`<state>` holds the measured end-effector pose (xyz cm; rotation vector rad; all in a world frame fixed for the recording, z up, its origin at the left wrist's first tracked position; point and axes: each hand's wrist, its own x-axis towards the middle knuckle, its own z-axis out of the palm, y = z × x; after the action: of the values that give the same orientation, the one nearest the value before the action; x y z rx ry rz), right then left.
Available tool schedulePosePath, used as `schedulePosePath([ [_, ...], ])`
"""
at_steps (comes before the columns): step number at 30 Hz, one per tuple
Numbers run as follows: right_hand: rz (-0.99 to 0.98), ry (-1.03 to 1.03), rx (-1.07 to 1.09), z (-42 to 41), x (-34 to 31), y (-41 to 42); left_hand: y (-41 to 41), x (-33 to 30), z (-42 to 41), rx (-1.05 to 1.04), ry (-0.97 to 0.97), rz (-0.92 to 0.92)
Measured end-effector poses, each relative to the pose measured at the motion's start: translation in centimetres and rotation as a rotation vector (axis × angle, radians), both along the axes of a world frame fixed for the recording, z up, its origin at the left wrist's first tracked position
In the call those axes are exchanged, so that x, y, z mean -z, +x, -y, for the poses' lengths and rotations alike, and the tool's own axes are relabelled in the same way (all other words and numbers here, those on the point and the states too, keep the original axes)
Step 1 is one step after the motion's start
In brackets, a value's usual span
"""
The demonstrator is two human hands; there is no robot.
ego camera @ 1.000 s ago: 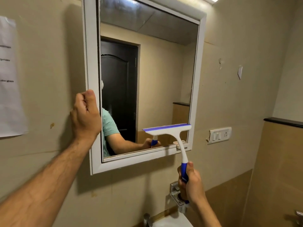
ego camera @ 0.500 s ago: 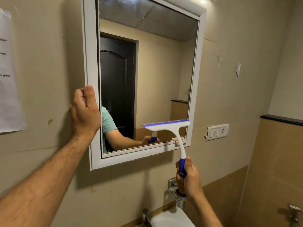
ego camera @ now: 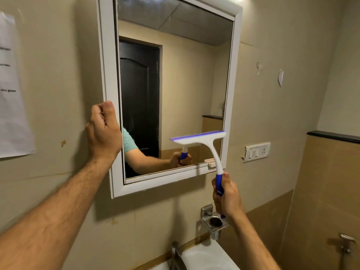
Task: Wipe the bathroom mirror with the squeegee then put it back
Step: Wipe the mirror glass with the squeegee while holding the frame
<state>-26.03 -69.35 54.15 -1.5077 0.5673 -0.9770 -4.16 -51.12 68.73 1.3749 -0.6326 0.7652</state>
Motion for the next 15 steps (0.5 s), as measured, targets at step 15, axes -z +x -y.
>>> schedulePosePath([
  [15, -0.097, 0.013, 0.047, -0.4, 1.1, -0.8, -0.2, 0.0, -0.3, 0.010, -0.020, -0.019],
])
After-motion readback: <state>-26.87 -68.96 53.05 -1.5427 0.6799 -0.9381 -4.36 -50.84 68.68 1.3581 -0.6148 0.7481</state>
